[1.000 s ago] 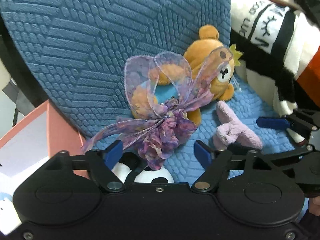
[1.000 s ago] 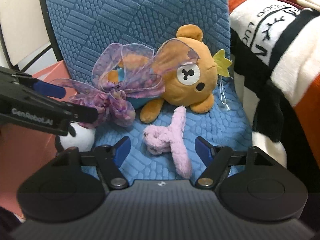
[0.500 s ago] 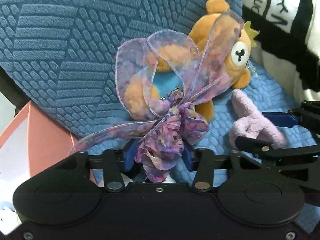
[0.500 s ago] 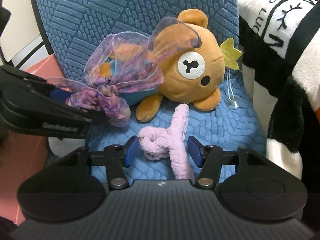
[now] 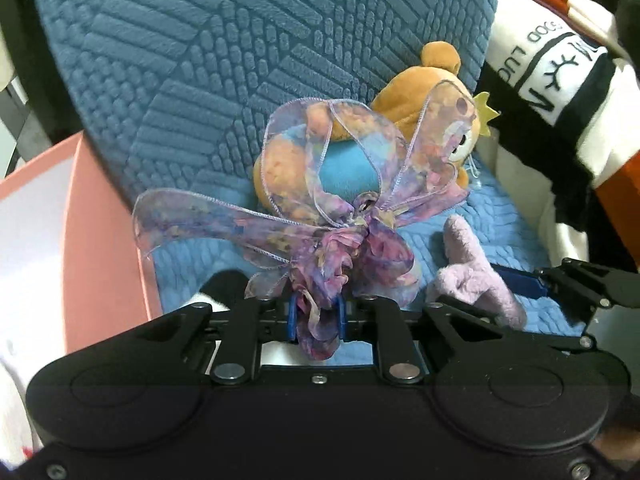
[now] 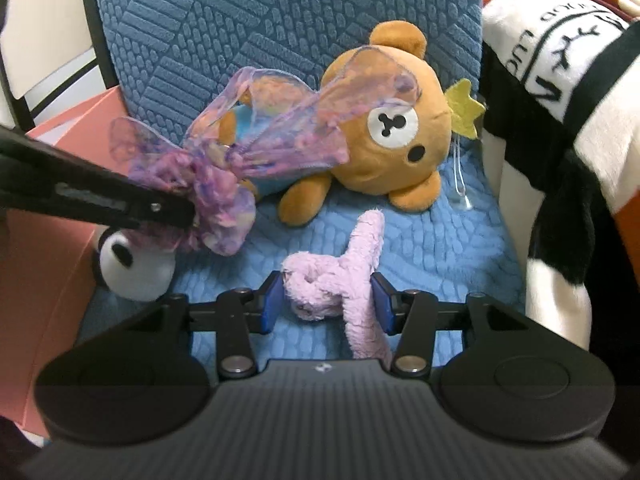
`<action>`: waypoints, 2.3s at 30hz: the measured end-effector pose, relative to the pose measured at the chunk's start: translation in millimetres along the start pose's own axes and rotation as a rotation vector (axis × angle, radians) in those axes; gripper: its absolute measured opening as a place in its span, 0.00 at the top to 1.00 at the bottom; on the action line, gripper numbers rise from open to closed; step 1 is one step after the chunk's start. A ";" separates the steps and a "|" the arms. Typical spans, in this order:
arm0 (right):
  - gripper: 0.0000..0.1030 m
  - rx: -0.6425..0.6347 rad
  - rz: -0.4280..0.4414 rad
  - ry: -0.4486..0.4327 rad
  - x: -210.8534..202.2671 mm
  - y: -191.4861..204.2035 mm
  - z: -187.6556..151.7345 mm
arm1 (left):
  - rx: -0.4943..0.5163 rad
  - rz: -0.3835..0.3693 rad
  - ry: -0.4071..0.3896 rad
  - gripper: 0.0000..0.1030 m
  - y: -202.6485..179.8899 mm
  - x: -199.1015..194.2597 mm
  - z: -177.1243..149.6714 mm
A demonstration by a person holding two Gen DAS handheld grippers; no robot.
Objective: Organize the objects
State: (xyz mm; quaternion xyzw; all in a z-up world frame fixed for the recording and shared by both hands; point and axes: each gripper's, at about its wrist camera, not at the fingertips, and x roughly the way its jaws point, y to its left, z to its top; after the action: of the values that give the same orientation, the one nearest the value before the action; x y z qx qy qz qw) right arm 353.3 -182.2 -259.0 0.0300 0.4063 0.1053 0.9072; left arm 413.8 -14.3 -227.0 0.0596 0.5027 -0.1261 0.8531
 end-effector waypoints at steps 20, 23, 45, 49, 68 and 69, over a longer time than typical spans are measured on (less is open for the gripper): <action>0.53 0.112 0.017 0.009 -70.7 9.4 -41.4 | -0.146 -0.128 -0.008 0.86 -14.2 -71.8 -93.6; 0.53 0.120 0.009 0.019 -78.3 13.8 -51.0 | -0.168 -0.121 0.007 0.86 -13.7 -78.8 -111.2; 0.50 0.137 0.018 0.058 -93.0 29.0 -89.0 | -0.333 -0.090 0.041 0.65 2.6 -98.4 -192.1; 0.27 0.158 0.049 0.046 -93.7 26.6 -89.4 | -0.311 -0.079 0.012 0.41 -2.4 -104.3 -193.9; 0.45 0.208 0.089 0.069 -82.7 12.5 -84.2 | -0.307 -0.037 0.033 0.42 -20.7 -88.1 -196.9; 0.45 0.206 0.088 0.079 -80.5 12.9 -84.6 | -0.308 -0.032 0.037 0.43 -21.5 -86.3 -196.6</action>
State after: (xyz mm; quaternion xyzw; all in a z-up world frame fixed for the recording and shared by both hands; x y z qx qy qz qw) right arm 236.1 -189.6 -254.9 0.1366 0.4487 0.1036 0.8771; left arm 202.2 23.3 -246.9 -0.0779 0.5325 -0.0600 0.8407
